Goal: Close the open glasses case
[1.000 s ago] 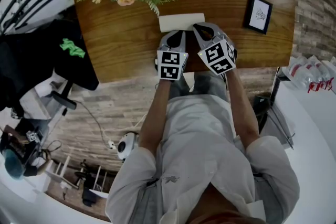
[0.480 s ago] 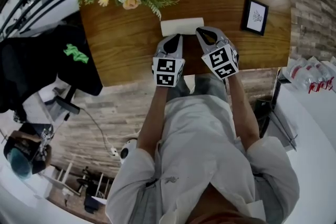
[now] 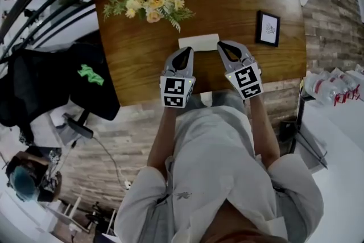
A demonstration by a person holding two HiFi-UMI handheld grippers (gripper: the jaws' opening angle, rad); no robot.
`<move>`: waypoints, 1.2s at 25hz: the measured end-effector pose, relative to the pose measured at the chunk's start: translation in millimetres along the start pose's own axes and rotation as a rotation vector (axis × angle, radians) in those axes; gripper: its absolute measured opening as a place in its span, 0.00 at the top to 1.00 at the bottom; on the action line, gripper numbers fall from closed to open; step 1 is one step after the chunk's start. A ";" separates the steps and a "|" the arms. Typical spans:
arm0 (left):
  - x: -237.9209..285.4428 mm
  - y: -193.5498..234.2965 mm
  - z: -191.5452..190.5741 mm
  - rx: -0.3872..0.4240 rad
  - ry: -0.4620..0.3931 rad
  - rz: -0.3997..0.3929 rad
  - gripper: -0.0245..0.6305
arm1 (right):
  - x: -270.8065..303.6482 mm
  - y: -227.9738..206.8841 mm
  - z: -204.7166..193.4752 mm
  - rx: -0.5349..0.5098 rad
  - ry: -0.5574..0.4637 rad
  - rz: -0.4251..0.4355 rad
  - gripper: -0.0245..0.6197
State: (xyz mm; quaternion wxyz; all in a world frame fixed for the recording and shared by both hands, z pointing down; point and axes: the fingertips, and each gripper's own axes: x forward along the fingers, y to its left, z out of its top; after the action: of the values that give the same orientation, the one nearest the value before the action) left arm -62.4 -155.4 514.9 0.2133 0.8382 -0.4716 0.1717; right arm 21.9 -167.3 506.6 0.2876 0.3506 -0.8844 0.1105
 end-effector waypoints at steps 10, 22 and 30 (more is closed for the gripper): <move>-42.2 4.1 57.9 0.116 -0.166 -0.014 0.93 | -49.7 -1.9 46.2 0.081 -0.187 -0.092 0.96; -78.9 -17.2 108.1 0.207 -0.301 -0.080 0.93 | -97.5 5.4 90.2 0.077 -0.320 -0.184 0.96; -80.9 -19.0 125.2 0.223 -0.335 -0.093 0.93 | -97.9 10.6 109.2 0.052 -0.336 -0.196 0.96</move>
State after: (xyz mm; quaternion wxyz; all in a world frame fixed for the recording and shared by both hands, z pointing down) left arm -75.3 -153.6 365.2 0.0453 0.8944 -0.4393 0.0710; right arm 25.2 -148.5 360.9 0.1361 0.4560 -0.8784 0.0445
